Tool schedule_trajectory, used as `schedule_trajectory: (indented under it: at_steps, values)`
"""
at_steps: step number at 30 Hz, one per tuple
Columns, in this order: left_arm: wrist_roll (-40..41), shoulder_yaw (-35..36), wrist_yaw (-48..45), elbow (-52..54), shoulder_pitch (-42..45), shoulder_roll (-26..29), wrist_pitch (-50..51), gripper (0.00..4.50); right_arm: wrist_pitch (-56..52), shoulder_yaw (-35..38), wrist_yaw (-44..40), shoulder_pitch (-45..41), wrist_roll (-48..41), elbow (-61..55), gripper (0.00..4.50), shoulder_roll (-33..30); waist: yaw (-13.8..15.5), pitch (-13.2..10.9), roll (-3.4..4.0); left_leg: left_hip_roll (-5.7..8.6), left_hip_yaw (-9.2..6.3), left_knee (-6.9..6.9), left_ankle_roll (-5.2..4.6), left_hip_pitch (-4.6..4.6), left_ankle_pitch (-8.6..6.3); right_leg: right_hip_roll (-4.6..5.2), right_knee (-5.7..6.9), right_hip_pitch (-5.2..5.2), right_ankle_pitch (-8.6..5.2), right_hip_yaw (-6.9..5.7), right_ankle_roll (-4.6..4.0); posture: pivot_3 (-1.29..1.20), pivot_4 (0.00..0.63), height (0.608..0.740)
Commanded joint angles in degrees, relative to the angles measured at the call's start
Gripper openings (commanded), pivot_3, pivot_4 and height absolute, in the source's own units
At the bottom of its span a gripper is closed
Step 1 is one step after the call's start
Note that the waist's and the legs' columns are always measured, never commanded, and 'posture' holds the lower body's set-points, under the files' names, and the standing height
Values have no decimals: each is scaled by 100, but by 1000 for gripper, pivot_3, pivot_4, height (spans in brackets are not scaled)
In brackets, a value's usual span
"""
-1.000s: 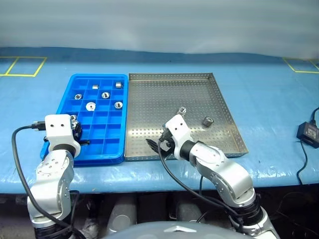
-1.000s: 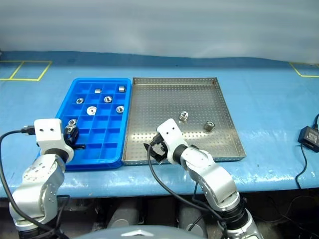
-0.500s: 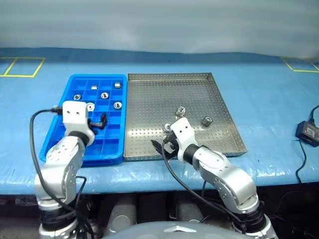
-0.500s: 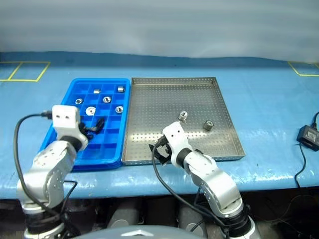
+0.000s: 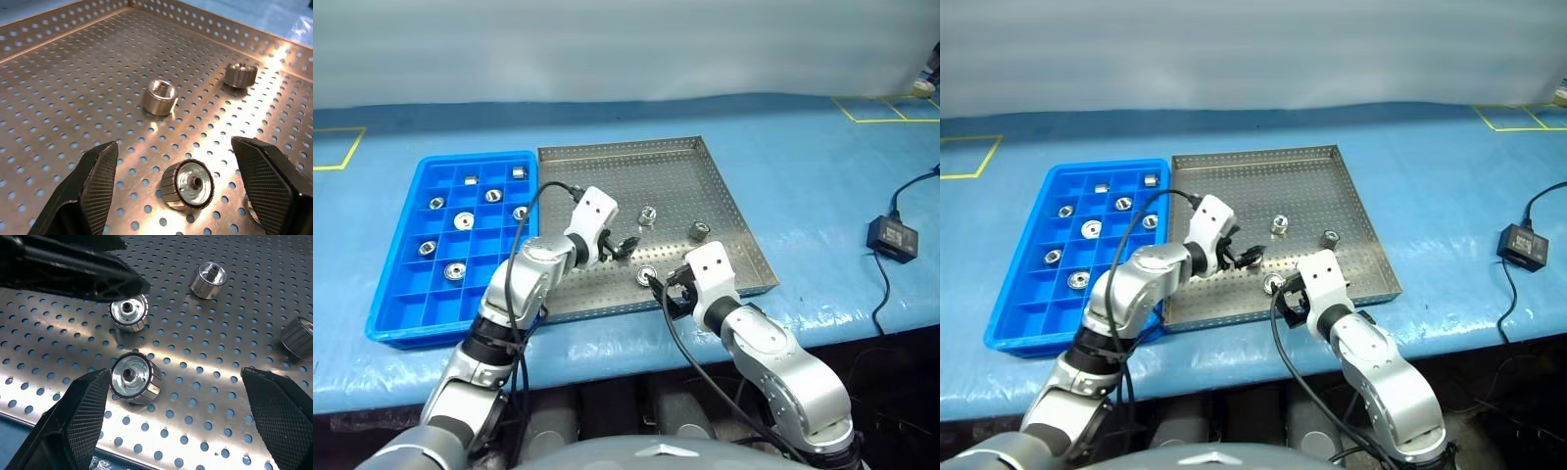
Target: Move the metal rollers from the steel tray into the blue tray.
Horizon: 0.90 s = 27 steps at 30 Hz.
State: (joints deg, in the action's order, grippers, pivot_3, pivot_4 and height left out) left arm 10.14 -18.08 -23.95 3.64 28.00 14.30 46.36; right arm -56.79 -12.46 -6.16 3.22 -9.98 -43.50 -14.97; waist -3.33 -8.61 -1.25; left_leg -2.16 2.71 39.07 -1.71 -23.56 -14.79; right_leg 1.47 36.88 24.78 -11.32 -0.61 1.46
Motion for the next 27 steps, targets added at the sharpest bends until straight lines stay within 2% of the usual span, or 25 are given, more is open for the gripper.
schedule_trajectory:
  at_steps: [1,4,5,7,11,12,16,19,22,27]
  values:
    - [-436,-358,-106,-519,213,13,-591,3983,130,13,100,31,73,-305,4500,85,-60,0,0,0,0,0,0,0,0,1,0,0,0,1,0,-200,150,740]
    - [-701,-520,-148,-847,280,55,-751,3983,132,9,140,60,107,-344,4500,142,-119,0,0,-2,2,0,0,-1,0,1,1,2,1,4,2,-209,150,740]
    - [-748,-526,-157,-893,285,60,-769,3818,134,10,147,61,113,-349,4500,154,-130,0,0,-3,2,0,0,-1,0,2,2,2,1,4,2,-209,150,740]
    - [-823,-534,-185,-898,288,82,-768,3417,132,13,152,58,119,-352,4500,162,-147,0,0,-25,2,0,0,-1,0,3,2,3,1,4,2,-202,150,740]
    - [-870,-341,-172,-462,220,173,-647,2031,118,5,120,-27,119,-308,4500,176,-148,0,0,-30,4,0,0,-1,0,3,2,4,1,5,3,-175,150,740]
    - [-816,-246,-166,-296,188,189,-560,1810,116,0,102,-55,111,-289,4500,176,-145,0,0,-31,4,0,0,-2,0,3,3,5,1,6,3,-166,150,740]
    - [-502,519,160,656,-84,78,-48,1782,101,-60,-11,-228,57,-200,4500,158,-127,-1,0,-35,7,-1,0,-9,0,2,4,15,3,9,5,-117,150,740]
    - [-449,1410,764,1777,-564,-89,113,1782,142,-234,-214,-519,-16,-41,4500,150,-83,0,0,-35,8,-2,0,-10,0,0,5,18,4,12,8,-53,150,740]
    - [-575,2017,1286,2820,-1161,-206,317,1782,233,-431,-434,-844,-66,199,4500,176,-54,-1,0,-36,11,-6,0,-7,0,-2,6,18,10,17,16,11,150,740]
    - [-1071,2413,2192,4052,-2096,-462,640,1782,524,-735,-807,-1337,-171,653,4500,333,256,-2,-3,-34,2,-3,1,-5,0,-1,3,7,19,5,32,151,150,740]
